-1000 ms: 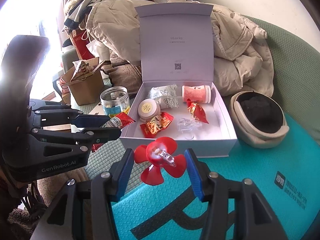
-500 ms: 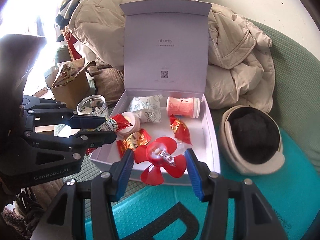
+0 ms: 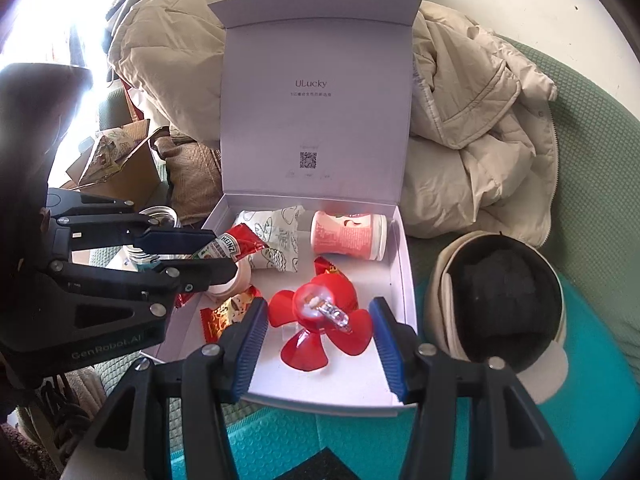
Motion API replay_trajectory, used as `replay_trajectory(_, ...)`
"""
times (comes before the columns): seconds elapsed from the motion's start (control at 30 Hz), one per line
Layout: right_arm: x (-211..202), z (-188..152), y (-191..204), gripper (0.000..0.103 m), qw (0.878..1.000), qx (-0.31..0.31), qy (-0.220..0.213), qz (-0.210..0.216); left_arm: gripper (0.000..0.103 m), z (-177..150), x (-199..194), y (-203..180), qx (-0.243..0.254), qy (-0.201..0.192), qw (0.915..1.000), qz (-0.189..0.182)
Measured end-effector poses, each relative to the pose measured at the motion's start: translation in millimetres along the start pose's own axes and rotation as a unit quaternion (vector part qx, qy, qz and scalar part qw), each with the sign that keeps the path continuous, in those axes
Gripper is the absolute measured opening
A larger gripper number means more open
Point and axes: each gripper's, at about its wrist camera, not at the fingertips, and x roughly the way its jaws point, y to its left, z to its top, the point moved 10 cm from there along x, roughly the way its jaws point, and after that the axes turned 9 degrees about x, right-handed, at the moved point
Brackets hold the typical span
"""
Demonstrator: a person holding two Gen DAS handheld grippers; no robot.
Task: Organize objects
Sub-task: 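Lift the ketchup packet and pinwheel and carry both over the lavender box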
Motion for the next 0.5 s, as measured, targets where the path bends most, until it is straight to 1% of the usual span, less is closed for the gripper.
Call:
replay_trajectory(0.1,8,6,-5,0.053,1.000,-0.004,0.001,-0.006,0.022,6,10,3,-0.004,-0.002,1.0000,0.000)
replay_trajectory(0.23,19,13,-10,0.053,1.000,0.006,0.005,0.006,0.022,13,22,10,-0.011,-0.005,0.9999,0.001)
replay_trajectory(0.33,29,19,-15,0.053,1.000,0.010,0.007,0.000,0.022,19,29,15,-0.001,-0.011,0.9998,0.014)
replay_trajectory(0.5,44,25,-18,0.053,1.000,0.010,0.010,-0.011,0.022,28,41,29,0.011,-0.018,0.9995,0.024)
